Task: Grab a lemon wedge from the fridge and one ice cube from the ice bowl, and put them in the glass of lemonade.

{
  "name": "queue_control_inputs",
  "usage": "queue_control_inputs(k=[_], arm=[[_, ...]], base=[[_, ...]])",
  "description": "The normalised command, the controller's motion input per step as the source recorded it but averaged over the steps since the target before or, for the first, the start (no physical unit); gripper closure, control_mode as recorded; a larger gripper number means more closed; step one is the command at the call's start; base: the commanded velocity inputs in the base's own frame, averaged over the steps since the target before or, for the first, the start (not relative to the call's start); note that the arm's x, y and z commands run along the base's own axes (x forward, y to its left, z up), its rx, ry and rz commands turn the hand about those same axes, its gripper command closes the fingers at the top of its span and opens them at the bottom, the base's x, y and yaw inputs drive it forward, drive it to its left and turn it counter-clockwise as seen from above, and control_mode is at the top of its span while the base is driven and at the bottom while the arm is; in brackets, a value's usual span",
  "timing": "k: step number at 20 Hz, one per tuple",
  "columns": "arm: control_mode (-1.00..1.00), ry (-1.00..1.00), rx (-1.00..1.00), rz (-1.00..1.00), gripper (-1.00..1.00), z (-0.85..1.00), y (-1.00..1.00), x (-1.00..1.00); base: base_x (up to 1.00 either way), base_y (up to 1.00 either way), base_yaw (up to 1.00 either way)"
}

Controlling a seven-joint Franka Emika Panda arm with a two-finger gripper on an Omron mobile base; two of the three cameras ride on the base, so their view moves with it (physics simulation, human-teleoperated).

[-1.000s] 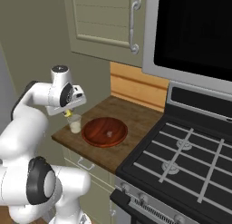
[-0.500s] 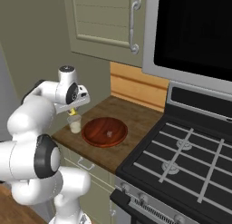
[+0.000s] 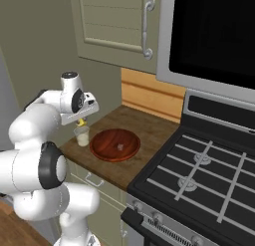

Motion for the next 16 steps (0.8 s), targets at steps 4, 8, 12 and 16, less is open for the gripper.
queue_control_inputs(k=[4, 8, 12, 16], arm=[[-1.00, 0.00, -0.05, 0.00, 1.00, 0.00, 0.00, 0.26], [-1.00, 0.00, 0.00, 0.00, 1.00, 0.00, 0.00, 0.24], [-1.00, 0.00, 0.04, 0.00, 1.00, -0.40, 0.00, 0.21], [-1.00, -0.02, 0.09, 0.00, 1.00, -0.61, 0.00, 0.03]], base=[[0.00, 0.00, 0.00], [0.00, 0.00, 0.00], [0.00, 0.00, 0.00], [0.00, 0.00, 0.00]])
